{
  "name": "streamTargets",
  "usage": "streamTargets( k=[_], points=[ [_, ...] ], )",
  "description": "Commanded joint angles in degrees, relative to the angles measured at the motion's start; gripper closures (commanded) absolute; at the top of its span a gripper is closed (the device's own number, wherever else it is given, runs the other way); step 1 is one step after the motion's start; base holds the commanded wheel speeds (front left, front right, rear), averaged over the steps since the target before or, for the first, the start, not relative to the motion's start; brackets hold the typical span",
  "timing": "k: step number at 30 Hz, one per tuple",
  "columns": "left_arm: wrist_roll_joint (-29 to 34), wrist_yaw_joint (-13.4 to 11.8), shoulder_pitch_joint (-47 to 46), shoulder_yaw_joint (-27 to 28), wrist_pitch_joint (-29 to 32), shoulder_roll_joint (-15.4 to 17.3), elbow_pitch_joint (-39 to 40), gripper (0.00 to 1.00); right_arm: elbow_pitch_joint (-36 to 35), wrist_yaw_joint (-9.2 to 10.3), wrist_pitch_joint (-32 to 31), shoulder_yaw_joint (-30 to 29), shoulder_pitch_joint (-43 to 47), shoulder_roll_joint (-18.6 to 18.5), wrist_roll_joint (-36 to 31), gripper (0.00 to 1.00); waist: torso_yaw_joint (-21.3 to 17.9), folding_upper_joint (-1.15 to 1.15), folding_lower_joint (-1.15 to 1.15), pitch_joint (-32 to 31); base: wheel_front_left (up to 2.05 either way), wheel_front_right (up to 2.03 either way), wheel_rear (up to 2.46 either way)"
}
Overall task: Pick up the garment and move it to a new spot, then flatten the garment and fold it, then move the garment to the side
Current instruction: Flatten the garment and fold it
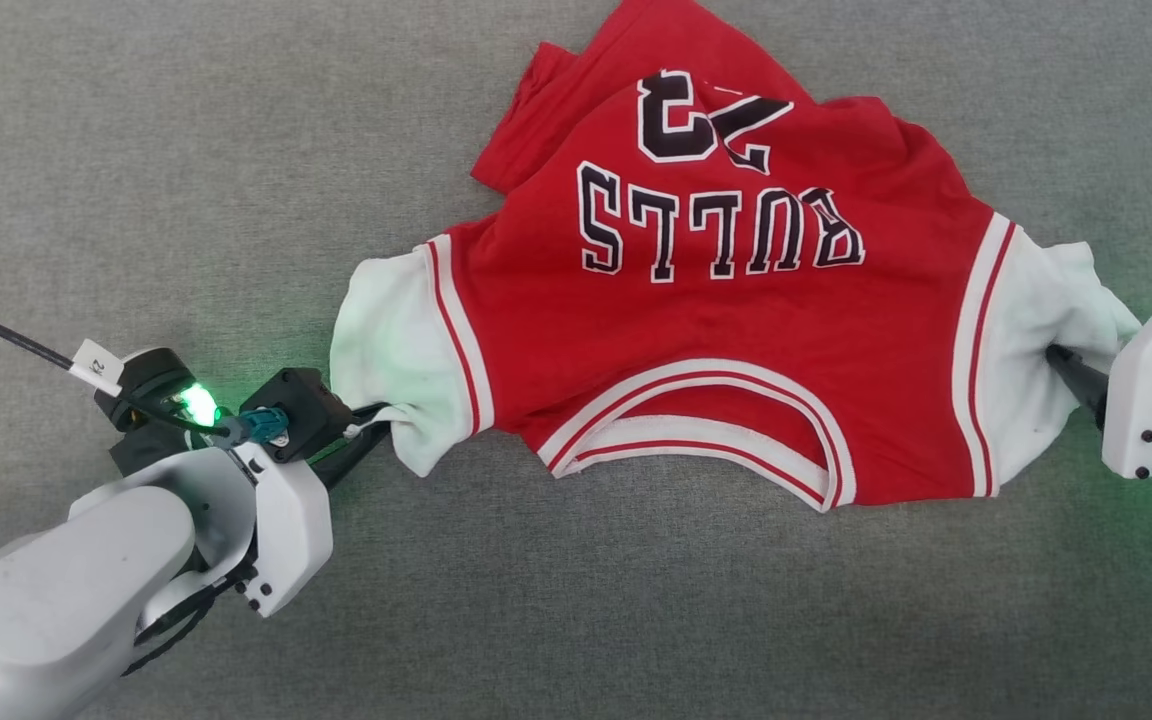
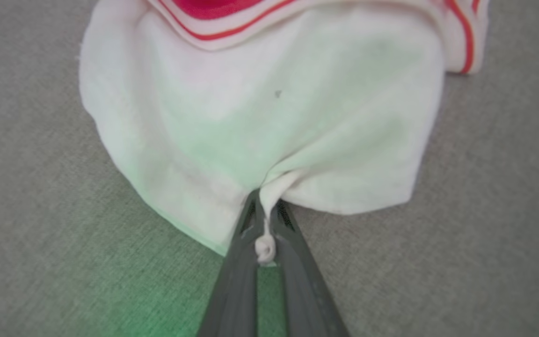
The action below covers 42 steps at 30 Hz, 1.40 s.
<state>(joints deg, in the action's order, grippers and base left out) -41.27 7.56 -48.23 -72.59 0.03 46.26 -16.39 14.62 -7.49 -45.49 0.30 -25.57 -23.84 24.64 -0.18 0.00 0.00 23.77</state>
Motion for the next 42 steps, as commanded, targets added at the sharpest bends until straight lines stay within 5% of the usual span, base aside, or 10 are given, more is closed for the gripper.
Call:
streamTargets(
  k=[1,2,3,15,22,29,37,42],
  points=[
    [0.3,-0.2,1.4,-1.4,0.2,-1.6,-1.4,1.00,2.0,-0.01,0.2,1.6,1.1,1.6,0.0,0.62,0.4,0.00,0.00,-0.1,0.00,0.00,0.00],
    [-0.2,-0.2,1.4,-1.4,-0.6,-1.7,-1.8,1.00,2.2,0.00,0.8,1.2,1.2,1.7,0.0,0.75,0.6,0.00,0.00,-0.3,0.00,0.00,0.00],
    [-0.6,-0.2,1.4,-1.3,-1.4,-1.9,-2.1,1.00,2.2,0.00,1.6,1.1,1.4,1.5,0.0,1.00,0.7,0.00,0.00,-0.7,0.00,0.00,0.00],
    [-12.9,-0.2,-2.1,0.5,-14.1,-1.3,-3.6,1.00,-7.5,0.02,12.3,-7.4,3.4,0.5,4.1,1.00,0.9,0.00,0.00,-6.4,0.00,0.00,0.00],
    [-22.3,-0.2,-5.3,10.2,-15.3,-2.7,-2.9,1.00,-11.2,0.01,14.5,-12.0,-2.8,3.8,5.6,1.00,0.9,0.00,0.00,-4.9,0.00,0.00,0.00],
    [-29.4,-0.2,-14.3,19.5,-15.3,-6.4,-10.2,1.00,-2.9,0.00,15.7,-13.6,-21.3,10.2,7.1,1.00,0.0,0.00,0.00,1.3,0.00,0.00,0.00],
    [-34.5,-0.2,-36.9,30.7,-15.3,-10.5,-25.1,1.00,12.7,0.01,26.7,-17.3,-52.1,15.5,-1.7,1.00,-0.3,0.00,0.00,7.1,0.00,0.00,0.00],
    [-34.0,-0.2,-43.9,37.3,-15.3,-12.9,-26.4,1.00,19.7,0.01,34.5,-18.4,-61.6,16.8,-4.0,1.00,0.1,0.00,0.00,7.0,0.00,0.00,0.00]
  ],
)
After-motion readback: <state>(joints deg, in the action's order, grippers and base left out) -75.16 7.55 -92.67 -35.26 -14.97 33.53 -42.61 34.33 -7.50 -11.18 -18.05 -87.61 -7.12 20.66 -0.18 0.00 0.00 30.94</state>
